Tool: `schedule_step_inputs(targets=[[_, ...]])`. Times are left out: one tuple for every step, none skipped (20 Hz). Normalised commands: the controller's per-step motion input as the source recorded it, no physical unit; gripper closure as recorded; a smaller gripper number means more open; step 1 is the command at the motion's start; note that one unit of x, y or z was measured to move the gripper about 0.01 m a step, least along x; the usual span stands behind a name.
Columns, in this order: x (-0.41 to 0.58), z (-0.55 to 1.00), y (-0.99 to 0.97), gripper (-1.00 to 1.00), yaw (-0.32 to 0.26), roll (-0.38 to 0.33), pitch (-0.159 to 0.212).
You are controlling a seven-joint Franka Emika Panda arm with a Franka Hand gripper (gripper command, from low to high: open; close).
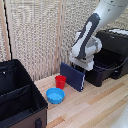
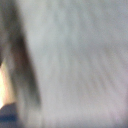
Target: Please move the gripper into proximity with the fryer handle. Once close enough, gingerly grasp the handle and gently tug the fryer basket open in your direction.
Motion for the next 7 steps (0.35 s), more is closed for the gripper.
schedule_step_inputs(targets=[[0.0, 0.97, 0.07, -1.0, 0.006, 0.0, 0.058], [0.029, 0.95, 0.1, -1.0, 0.0, 0.001, 0.091], [0.091, 0.9, 0.2, -1.0, 0.0, 0.0, 0.118], [0.109, 0.94, 0.09, -1.0, 0.0, 0.024, 0.08], [0.131, 0.9, 0.18, -1.0, 0.0, 0.0, 0.085], [0.117, 0.83, 0.13, -1.0, -0.008, 0.0, 0.109], [0.149, 0.68, 0.16, -1.0, -0.055, 0.0, 0.063]])
